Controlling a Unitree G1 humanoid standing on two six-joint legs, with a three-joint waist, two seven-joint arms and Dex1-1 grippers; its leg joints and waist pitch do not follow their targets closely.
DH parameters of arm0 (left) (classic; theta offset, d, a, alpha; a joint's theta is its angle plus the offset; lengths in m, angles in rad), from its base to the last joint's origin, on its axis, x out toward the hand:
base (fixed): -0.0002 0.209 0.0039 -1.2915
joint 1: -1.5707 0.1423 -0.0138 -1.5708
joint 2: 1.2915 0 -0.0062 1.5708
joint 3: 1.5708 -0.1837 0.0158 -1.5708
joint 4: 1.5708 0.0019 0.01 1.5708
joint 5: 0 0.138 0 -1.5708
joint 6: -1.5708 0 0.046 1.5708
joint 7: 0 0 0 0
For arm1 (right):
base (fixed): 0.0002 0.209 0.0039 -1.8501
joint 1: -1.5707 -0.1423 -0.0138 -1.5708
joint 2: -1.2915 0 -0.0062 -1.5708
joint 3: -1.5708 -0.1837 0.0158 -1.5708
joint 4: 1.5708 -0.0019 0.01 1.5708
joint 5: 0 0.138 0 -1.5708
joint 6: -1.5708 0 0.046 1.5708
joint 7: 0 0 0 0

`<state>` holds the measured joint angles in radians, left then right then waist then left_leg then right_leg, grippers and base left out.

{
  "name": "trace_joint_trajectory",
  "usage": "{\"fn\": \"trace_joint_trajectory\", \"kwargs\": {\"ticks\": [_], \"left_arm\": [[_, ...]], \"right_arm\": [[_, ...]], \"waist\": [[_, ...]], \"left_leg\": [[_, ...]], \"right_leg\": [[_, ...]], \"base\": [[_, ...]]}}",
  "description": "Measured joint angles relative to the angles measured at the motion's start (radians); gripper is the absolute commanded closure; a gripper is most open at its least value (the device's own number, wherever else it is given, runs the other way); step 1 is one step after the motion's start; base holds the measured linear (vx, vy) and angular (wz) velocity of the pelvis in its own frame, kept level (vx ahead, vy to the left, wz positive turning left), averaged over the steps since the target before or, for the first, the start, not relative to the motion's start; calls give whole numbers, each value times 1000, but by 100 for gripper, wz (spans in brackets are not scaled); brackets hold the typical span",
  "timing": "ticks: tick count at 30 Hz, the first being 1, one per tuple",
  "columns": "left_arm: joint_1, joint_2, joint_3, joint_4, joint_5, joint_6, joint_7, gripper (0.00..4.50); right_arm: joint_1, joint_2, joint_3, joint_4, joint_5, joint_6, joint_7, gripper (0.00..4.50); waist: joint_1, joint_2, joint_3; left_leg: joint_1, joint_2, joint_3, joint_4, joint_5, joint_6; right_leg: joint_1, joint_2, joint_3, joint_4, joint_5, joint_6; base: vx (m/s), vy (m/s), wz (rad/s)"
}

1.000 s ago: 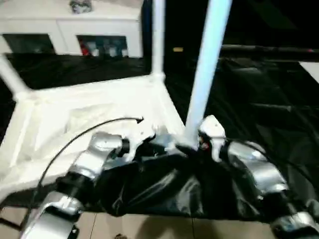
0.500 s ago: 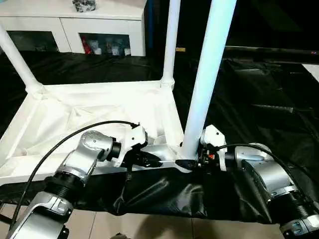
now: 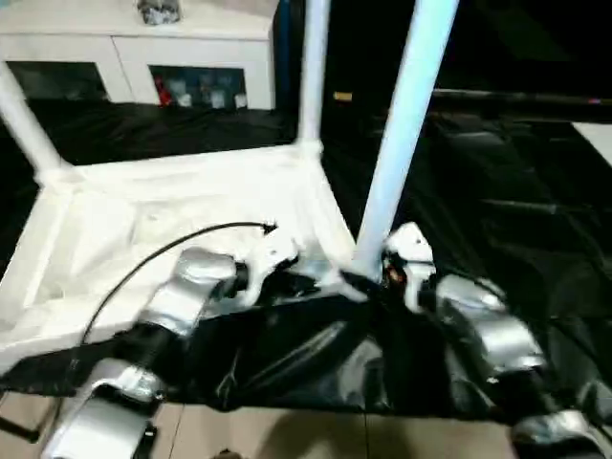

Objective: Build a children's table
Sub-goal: Rotate leg to tighten

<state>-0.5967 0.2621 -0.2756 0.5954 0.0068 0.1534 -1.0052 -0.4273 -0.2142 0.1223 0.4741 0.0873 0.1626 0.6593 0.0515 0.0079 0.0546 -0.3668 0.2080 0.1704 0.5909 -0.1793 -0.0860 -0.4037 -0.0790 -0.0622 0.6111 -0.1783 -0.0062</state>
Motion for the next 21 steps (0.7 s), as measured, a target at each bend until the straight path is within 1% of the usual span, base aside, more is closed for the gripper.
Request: {"fn": "trace_joint_trajectory", "kwargs": {"ticks": [2, 5, 8, 9, 11, 14, 15, 17, 21], "left_arm": [[-8, -33, 7, 3, 20, 20, 74, 450], [-25, -78, 15, 23, 42, 36, 163, 450], [-33, -102, 17, 37, 63, 36, 201, 450], [-33, -102, 17, 37, 64, 35, 201, 450], [-33, -102, 17, 37, 65, 34, 193, 450], [-33, -97, 17, 35, 65, 32, 185, 450], [-33, -92, 16, 35, 65, 26, 179, 450], [-26, -78, 13, 25, 65, 15, 152, 450], [-2, -26, -2, -17, 53, -16, 39, 450]], "right_arm": [[-23, 51, -32, 40, -7, 2, -116, 178], [-65, 129, -77, 97, -21, 7, -285, 178], [-88, 162, -91, 129, -44, -3, -362, 178], [-88, 162, -91, 130, -44, -7, -362, 178], [-87, 162, -92, 130, -43, -10, -357, 108], [-84, 158, -94, 126, -40, -12, -321, 99], [-83, 153, -91, 125, -42, -14, -310, 73], [-79, 125, -67, 115, -45, -16, -257, 59], [-50, 51, -8, 56, -44, -20, -101, 59]], "waist": [[-7, 0, 0], [-12, 1, -1], [-14, 2, -1], [-13, 2, -1], [-13, 2, -1], [-14, 2, -1], [-14, 2, -1], [-14, 2, -1], [-12, 2, -1]], "left_leg": [[0, 0, 0, 0, 0, 0], [0, 0, 0, 0, 0, 0], [0, 0, 0, -1, 0, 0], [0, 0, 0, -1, 0, 0], [0, 0, 0, -1, 0, 0], [0, 0, 0, -1, 0, 0], [0, 0, 0, -1, 0, 0], [-1, 0, 0, -2, 0, 0], [-1, 0, 1, -3, 0, 0]], "right_leg": [[0, 0, 0, 0, 0, -1], [0, 0, 1, 0, 2, -2], [0, 0, 0, -1, 1, -2], [0, 0, 0, -1, 1, -2], [0, 0, 1, -1, 1, -2], [0, 0, 0, -1, 1, -2], [0, 0, 0, -1, 1, -2], [-1, 0, 0, -1, 1, -2], [-1, 0, -1, -1, 0, -1]], "base": [[0, 0, 0], [0, 0, 0], [0, 0, 0], [0, 0, 0], [0, 0, 0], [0, 0, 0], [0, 0, 0], [0, 0, 0], [0, 0, 0]]}}
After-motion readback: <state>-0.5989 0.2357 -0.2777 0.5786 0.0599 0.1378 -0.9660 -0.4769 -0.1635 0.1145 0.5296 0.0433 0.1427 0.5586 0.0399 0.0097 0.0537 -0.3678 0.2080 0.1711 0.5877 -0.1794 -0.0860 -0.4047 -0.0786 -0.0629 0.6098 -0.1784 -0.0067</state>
